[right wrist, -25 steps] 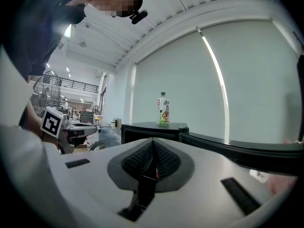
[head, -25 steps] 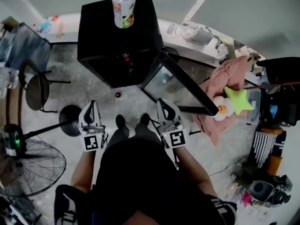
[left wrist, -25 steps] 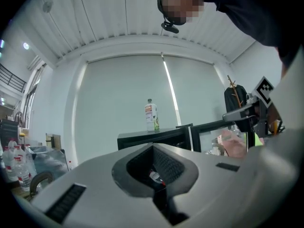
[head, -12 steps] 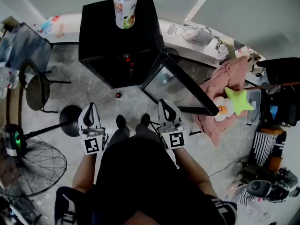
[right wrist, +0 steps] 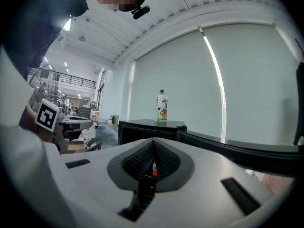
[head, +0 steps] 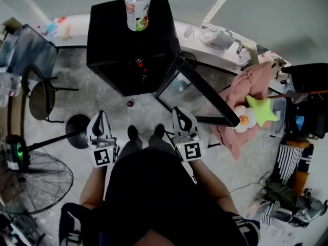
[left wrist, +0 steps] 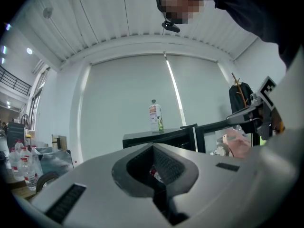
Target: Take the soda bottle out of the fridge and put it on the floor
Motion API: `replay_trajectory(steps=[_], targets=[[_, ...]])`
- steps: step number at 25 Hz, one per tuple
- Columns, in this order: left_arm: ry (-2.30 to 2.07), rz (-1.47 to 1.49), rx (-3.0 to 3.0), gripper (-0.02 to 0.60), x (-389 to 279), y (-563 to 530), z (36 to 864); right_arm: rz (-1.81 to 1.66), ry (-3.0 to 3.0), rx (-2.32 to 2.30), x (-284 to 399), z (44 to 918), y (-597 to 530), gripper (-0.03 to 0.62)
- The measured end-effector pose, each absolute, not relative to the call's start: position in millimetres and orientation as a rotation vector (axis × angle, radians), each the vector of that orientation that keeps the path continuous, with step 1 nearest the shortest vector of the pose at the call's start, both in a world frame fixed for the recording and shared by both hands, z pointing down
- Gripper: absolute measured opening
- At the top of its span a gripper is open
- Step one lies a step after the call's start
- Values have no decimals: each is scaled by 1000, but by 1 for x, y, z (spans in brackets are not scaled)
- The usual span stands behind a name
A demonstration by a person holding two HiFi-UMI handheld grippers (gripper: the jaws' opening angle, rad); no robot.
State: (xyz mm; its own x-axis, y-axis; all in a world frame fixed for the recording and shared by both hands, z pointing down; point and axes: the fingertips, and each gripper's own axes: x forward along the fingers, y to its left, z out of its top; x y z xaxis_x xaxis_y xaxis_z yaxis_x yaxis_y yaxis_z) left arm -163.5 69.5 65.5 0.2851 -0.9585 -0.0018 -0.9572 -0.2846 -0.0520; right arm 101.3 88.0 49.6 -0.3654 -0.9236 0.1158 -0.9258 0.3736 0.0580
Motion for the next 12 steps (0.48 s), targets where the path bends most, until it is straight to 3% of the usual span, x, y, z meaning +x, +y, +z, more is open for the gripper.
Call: replay_trajectory(steps=[12], targets=[[1843,-49,-2479,23,-164,66,63,39,-2506,1663,97,47,82,17]])
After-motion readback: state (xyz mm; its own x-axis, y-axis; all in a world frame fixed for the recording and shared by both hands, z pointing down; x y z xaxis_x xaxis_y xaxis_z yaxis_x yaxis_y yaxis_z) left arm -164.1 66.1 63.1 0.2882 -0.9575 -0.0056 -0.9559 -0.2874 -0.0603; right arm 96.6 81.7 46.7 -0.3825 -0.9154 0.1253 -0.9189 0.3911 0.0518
